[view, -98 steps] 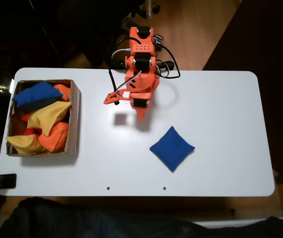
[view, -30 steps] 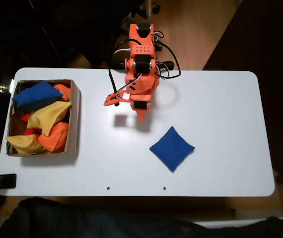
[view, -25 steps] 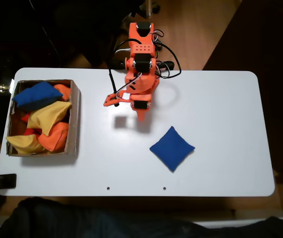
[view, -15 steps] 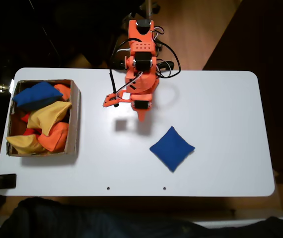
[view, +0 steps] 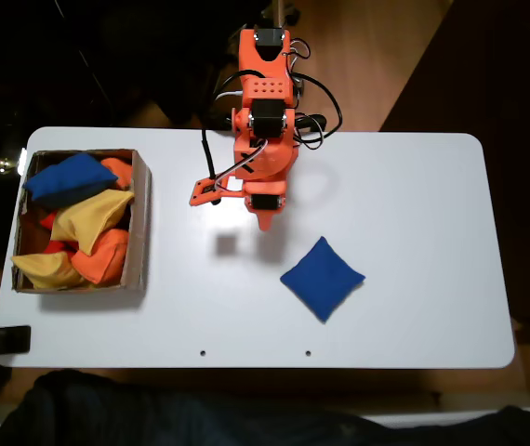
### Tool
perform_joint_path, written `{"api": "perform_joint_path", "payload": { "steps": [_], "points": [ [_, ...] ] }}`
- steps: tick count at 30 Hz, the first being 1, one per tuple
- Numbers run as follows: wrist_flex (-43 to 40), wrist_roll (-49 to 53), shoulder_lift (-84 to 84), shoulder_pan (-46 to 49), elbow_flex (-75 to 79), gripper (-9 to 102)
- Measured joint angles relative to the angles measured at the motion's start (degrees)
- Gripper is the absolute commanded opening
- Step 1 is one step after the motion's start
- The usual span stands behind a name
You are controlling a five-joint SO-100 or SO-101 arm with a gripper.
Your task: Grasp a bag and put it in the box.
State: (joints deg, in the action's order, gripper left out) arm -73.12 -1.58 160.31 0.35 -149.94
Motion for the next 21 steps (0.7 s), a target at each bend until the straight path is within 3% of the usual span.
{"api": "perform_joint_path", "payload": {
  "steps": [21],
  "points": [
    [-1.14,0.35,-17.23,0.00,15.21,0]
  ]
}}
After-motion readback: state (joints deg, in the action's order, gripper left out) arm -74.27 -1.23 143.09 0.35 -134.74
